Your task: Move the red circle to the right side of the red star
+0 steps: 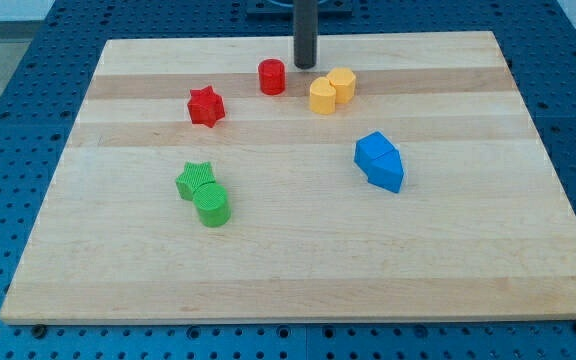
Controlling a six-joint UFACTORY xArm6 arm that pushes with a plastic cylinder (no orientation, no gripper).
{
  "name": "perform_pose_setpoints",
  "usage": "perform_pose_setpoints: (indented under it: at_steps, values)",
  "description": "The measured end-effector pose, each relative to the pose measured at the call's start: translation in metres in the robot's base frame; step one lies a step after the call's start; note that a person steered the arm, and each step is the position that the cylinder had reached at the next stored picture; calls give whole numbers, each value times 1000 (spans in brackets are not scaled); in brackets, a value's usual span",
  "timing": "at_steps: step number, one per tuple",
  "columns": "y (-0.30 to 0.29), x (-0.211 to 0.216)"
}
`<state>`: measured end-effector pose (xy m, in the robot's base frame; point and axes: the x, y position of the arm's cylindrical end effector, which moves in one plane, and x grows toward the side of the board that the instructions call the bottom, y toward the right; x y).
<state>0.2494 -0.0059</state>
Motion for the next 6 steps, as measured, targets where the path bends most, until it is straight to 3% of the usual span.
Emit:
perform_pose_setpoints:
  at_steps: [2,4,6]
  values:
    - [-55,27]
    - [-12,20]
    - [-78,59]
